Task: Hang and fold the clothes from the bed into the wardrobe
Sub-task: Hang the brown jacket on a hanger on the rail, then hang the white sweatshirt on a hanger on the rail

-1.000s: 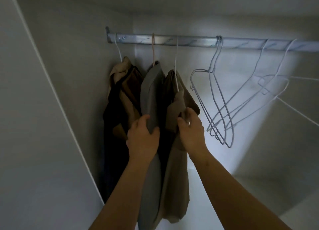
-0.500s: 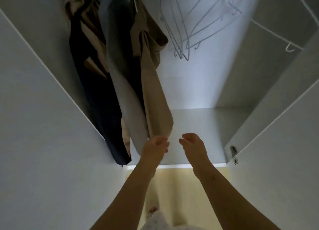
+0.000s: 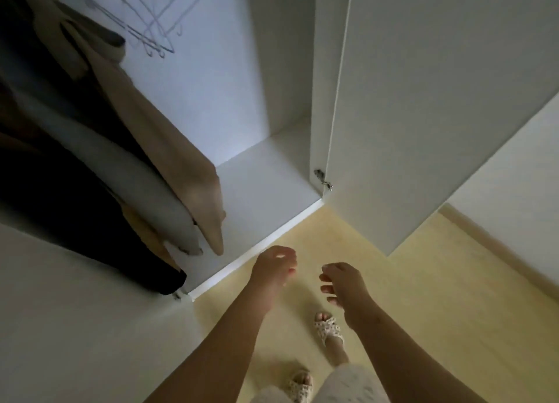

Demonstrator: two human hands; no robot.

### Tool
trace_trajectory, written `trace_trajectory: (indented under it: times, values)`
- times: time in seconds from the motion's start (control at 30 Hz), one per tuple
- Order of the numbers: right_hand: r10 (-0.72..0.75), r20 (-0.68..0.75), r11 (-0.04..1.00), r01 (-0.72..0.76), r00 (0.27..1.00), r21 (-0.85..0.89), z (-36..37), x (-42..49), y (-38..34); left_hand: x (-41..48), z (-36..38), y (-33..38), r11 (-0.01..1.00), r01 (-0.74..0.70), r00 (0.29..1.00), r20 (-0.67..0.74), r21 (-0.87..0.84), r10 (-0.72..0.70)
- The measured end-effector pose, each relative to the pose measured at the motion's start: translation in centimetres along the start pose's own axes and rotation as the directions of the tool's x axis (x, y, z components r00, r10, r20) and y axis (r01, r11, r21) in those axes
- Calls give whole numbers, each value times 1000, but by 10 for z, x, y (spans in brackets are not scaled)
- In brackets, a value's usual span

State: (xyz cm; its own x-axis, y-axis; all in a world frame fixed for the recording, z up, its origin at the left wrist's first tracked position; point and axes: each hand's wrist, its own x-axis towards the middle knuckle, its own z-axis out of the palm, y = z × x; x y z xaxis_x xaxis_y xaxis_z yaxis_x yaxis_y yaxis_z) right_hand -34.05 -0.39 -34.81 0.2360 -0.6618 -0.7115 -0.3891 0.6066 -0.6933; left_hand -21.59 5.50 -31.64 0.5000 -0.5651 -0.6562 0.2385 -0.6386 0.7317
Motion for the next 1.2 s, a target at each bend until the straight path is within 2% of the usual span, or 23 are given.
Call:
trace_trajectory:
  times: [0.17, 0.27, 0.47, 0.63, 0.93, 1.2]
  values:
    - [97, -160, 971, -58, 982, 233, -38, -45, 64, -36, 46, -27, 977, -75, 980, 195, 198, 36]
    - [141, -272, 930, -33, 952, 365, -73, -77, 97, -62, 84, -35, 941, -153, 942, 332, 301, 47]
    - [243, -474, 796, 105, 846, 596, -152, -151, 164, -133, 184, -60, 843, -350, 811, 583, 408, 54]
    - [350, -587, 691, 221, 730, 688, -221, -232, 246, -225, 272, -115, 762, -466, 671, 741, 450, -27]
    - [549, -667, 545, 389, 504, 743, -323, -374, 403, -391, 391, -234, 679, -569, 472, 861, 463, -192]
    - [663, -608, 383, 499, 437, 777, -368, -428, 474, -470, 456, -291, 552, -688, 368, 882, 471, -294]
